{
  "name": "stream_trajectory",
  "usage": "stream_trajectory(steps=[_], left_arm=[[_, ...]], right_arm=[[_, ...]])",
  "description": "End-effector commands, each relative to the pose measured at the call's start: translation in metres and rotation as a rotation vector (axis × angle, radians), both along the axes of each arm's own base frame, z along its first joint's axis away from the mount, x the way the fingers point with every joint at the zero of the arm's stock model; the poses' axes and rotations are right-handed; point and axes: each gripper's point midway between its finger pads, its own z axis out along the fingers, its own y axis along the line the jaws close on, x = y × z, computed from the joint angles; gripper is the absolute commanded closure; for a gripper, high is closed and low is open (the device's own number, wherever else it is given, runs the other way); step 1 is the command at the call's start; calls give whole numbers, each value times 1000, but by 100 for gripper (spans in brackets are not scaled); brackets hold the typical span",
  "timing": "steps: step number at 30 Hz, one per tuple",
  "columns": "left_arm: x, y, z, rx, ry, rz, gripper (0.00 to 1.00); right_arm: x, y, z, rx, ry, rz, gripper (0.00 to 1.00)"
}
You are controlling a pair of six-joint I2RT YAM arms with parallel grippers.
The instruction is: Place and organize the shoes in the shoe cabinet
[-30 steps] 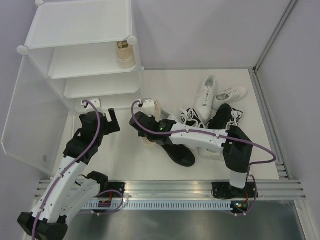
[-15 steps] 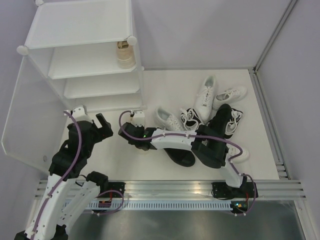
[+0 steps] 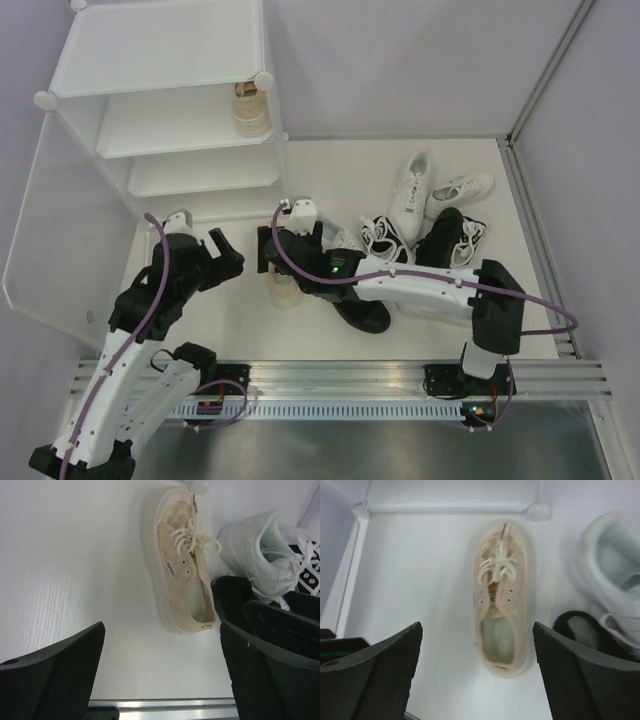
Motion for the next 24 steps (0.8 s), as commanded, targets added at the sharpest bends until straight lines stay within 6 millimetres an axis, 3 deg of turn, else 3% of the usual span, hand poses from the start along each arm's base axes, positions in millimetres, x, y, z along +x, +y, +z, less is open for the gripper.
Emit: stream_trajectory(steps=[1, 3, 4, 6, 9, 10, 14, 18, 24], left_arm=[[4, -32, -23, -123, 108, -52, 2], [6, -43, -35, -141, 144, -64, 4], [5, -48, -42, -143, 163, -70, 4], [5, -65, -51, -140, 182, -86, 5], [7, -76, -64, -91, 185, -49, 9], [8, -77, -74, -70, 212, -31, 10], [22, -78, -89, -53, 184, 52, 21], [31, -79, -105, -32, 195, 86, 26], [33, -88, -137, -5, 274, 83, 32]], right_arm=[[6, -61, 15, -155, -128, -81, 4], [5, -86, 27, -160, -161, -125, 2], [1, -99, 13, -193, -156, -130, 2], [-4, -123, 6, -200, -162, -152, 2], [-11, -141, 5, -156, -157, -170, 2], [-15, -150, -8, -172, -145, -170, 2], [-25, -166, -22, -136, -111, -178, 2], [-33, -180, -38, -130, -84, -183, 3], [-38, -189, -45, -105, -77, -186, 3]])
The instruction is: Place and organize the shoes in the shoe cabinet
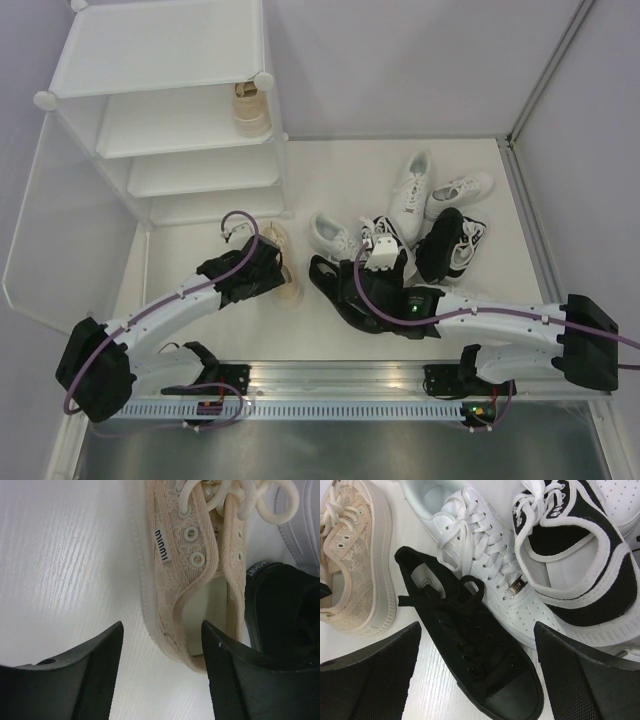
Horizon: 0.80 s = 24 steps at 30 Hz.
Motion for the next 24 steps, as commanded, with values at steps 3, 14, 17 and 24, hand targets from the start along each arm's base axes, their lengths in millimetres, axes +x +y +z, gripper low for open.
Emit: stream_trajectory(steps=[3, 14, 17, 24], left_arm=[[3, -6, -24, -30, 17, 56, 37], [-9, -18, -29, -69, 54, -6, 97], [-4, -12, -7, -47, 5, -4, 98], [4, 18, 85, 28, -142, 33, 98]], right_arm=[[0, 1, 6, 72, -15, -20, 4], [1, 5, -5, 53, -5, -12, 4], [0, 4, -3, 57, -8, -11, 4], [0, 1, 4, 77, -17, -11, 5]])
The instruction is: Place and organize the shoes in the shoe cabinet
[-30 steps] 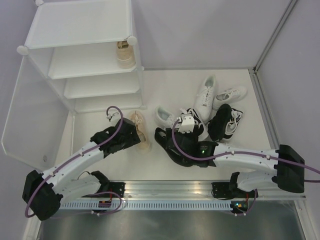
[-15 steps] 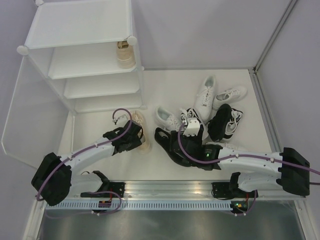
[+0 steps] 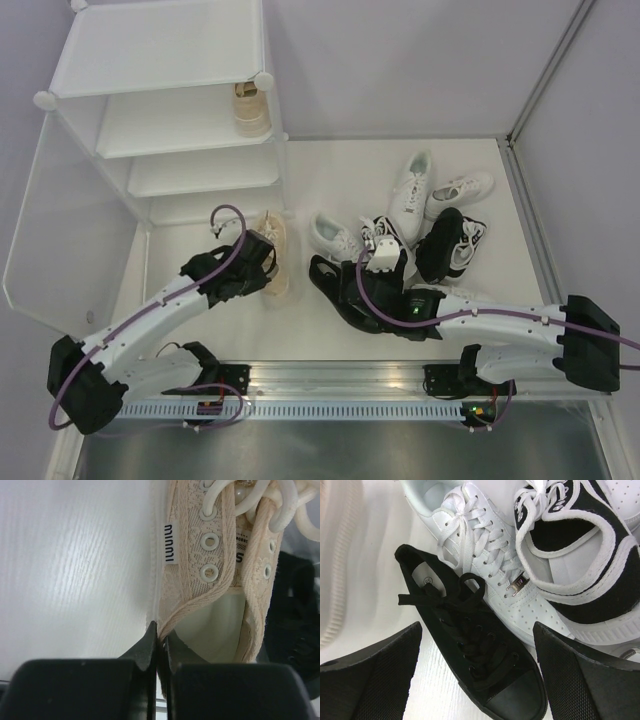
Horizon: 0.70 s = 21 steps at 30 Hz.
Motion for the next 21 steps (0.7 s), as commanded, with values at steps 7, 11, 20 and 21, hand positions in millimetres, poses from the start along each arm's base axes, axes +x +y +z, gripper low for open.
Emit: stream_trajectory(steps=[7, 11, 20, 21], left_arm=[[8, 52, 149, 77, -292, 57, 98], [5, 71, 206, 96, -381, 86, 98], [61, 108, 280, 173, -490, 111, 98], [70, 106, 284, 161, -490, 99, 98]], right_arm=[[2, 1, 19, 66, -37, -7, 5], [3, 2, 23, 74, -44, -6, 5], [1, -5, 28, 87, -57, -6, 5], [1, -6, 31, 97, -61, -7, 5]])
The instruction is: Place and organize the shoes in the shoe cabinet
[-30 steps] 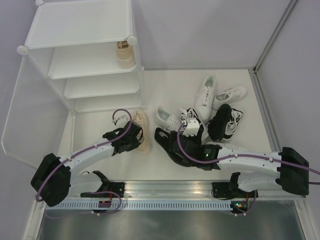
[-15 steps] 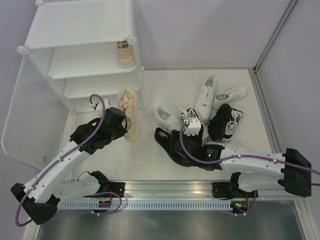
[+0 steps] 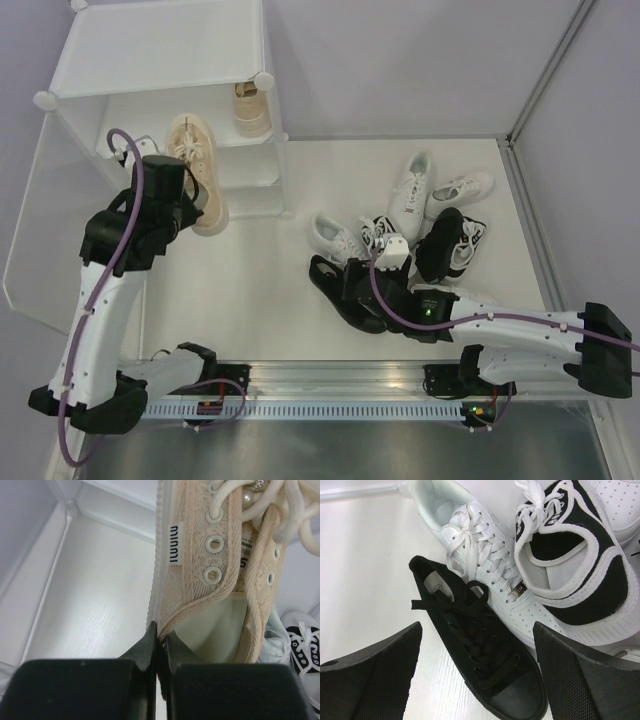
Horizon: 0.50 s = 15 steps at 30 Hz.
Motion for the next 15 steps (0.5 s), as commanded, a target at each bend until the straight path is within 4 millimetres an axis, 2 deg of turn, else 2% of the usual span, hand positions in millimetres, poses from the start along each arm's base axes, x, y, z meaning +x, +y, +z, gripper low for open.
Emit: stream_trajectory(steps=[1, 2, 6, 7, 9, 10, 11, 12, 13, 15], left_arm=[[38, 8, 41, 49, -92, -63, 98], [54, 5, 48, 50, -82, -72, 98], [86, 3, 63, 42, -83, -95, 96], [91, 7, 77, 46, -116, -84, 96], [108, 10, 75, 55, -98, -75, 96], [112, 18, 88, 52, -126, -55, 96], [115, 21, 90, 49, -127, -50, 96], [128, 21, 82, 42, -102, -54, 96], [132, 27, 89, 43, -120, -43, 95], [144, 30, 84, 42, -102, -43, 95]], right_arm=[[1, -5, 11, 37, -31, -15, 5], [1, -7, 10, 36, -31, -16, 5], [0, -12, 13, 41, -42, -25, 5], [0, -14, 14, 42, -43, -28, 5], [1, -17, 16, 38, -53, -34, 5], [1, -17, 16, 36, -55, -36, 5], [1, -18, 17, 35, -57, -34, 5], [1, -18, 18, 37, -60, -36, 5], [2, -18, 19, 32, -63, -34, 5], [2, -18, 19, 27, -67, -34, 5]])
